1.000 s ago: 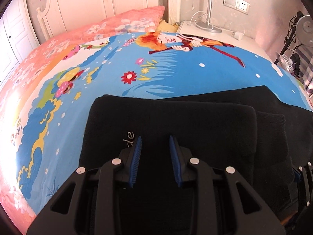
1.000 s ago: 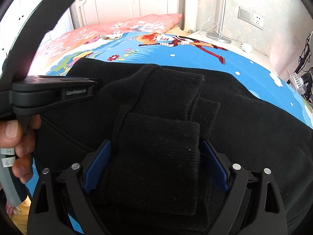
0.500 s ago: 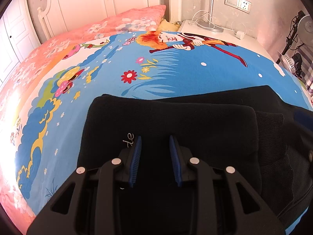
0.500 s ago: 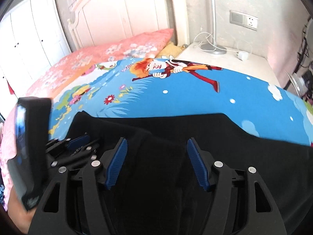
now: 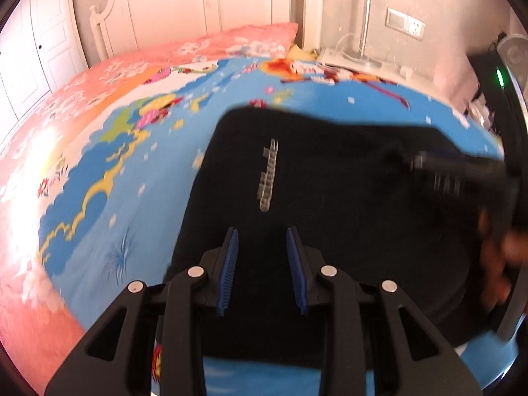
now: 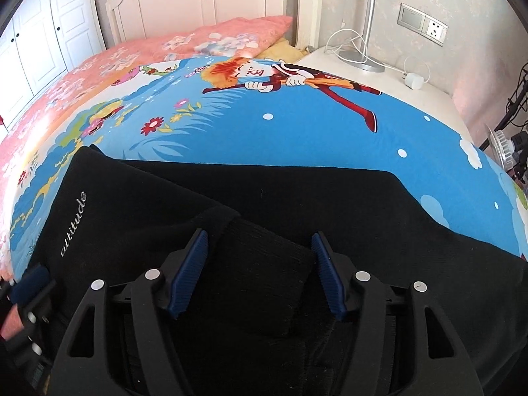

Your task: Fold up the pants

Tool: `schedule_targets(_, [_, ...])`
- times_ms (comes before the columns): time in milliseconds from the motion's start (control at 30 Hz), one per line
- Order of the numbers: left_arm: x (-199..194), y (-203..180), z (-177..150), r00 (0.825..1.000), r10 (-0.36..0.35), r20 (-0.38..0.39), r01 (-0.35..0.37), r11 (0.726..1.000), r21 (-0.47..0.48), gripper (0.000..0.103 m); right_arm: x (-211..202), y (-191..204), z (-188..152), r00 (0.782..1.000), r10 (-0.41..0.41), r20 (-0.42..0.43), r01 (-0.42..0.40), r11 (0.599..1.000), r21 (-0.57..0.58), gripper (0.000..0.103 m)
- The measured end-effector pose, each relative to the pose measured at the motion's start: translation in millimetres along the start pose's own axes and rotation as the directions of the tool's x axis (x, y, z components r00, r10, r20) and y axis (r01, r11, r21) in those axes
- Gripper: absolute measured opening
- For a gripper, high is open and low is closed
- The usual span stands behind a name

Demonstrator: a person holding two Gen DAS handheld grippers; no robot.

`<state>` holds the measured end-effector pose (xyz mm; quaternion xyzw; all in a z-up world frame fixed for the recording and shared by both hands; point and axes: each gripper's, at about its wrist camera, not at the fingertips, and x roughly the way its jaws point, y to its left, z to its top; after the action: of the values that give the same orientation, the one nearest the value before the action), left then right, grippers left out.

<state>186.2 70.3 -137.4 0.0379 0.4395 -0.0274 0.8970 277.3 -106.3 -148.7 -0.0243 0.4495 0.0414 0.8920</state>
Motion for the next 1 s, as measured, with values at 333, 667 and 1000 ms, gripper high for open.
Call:
schedule_targets(333, [4.5, -2.8, -1.9, 1.0, 0.03, -0.001, -0.03, 0.999, -0.025, 0.031, -71.0, 7.5, -17.4, 0.996, -0.002, 0.088, 0.0, 1.0, 0.024, 0.058])
schedule_targets(667, [5.4, -1.6, -1.2, 1.0, 0.022, -0.001, -0.022, 0.999, -0.035, 0.031, -46.9, 25.4, -58.9, 0.998, -0.061, 0.024, 0.063, 0.996, -0.059, 0.065])
schedule_targets(1000, [-22.9, 8.2, 0.4, 0.996, -0.006, 0.085, 0.013, 0.997, -0.08, 0.058, -44.9, 26.9, -64.4, 0.997, -0.071, 0.04, 0.074, 0.995, -0.072, 0.07])
